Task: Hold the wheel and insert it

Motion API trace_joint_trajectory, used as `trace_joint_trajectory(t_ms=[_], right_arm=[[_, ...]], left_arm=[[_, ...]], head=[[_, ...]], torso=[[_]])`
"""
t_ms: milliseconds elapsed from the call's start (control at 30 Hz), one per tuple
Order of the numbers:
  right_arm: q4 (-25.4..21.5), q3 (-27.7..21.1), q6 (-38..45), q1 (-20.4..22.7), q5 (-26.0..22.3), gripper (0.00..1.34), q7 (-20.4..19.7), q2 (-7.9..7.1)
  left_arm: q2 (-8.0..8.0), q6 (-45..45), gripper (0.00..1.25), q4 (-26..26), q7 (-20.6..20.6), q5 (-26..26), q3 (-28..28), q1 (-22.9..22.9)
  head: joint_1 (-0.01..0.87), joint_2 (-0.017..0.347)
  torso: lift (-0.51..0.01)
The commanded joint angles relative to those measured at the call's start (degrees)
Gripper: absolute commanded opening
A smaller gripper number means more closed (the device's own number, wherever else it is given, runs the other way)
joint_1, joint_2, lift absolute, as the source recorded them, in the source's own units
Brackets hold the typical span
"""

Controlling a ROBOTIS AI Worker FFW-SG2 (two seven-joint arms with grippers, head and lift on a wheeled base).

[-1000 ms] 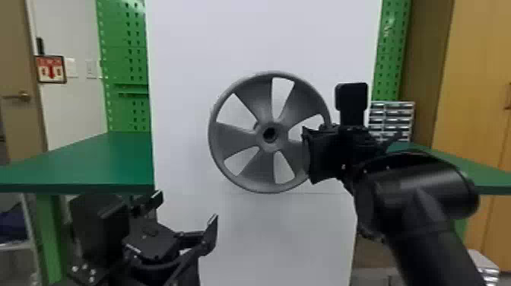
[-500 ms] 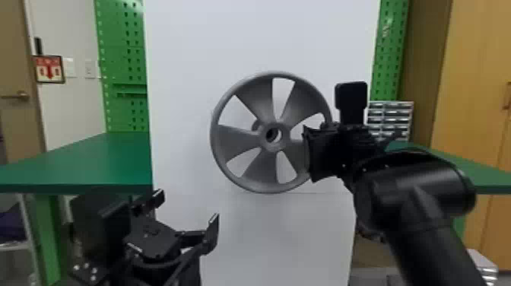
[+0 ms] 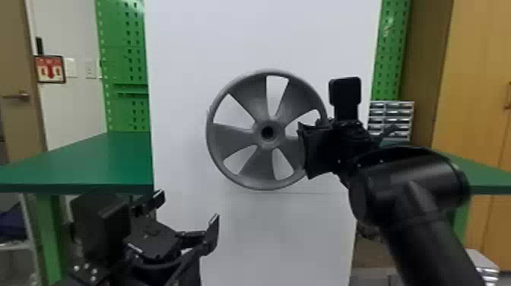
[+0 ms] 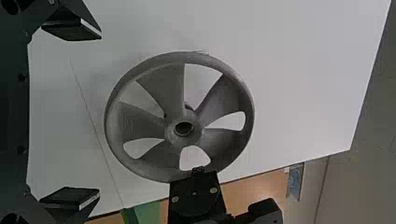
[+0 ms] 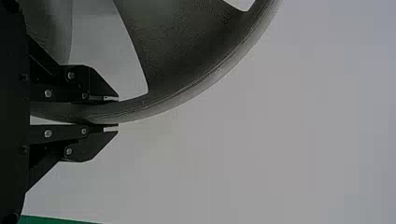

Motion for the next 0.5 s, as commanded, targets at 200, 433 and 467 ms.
trace_joint_trajectory(t_ms=[200, 433, 467], right_arm=[[0.8, 0.8, 0.4, -0.8, 1.9, 0.17, 0.0, 0.04], [1.9, 1.6, 1.0, -1.6, 3.0, 0.17, -0.1, 0.04], [2.2, 1.2, 1.0, -1.7, 3.1, 0.17, -0.1, 0.04]], left_arm=[[0.34, 0.0, 1.15, 0.0, 0.0, 0.1, -0.2, -0.2], [0.61, 0.0, 1.15, 0.0, 0.0, 0.3, -0.4, -0.5], [0.61, 0.0, 1.15, 0.0, 0.0, 0.4, -0.4, -0.5]], head=[[0.21, 0.009], [0.21, 0.009], [0.21, 0.009]], torso=[[-0.442], [-0.442], [-0.442]])
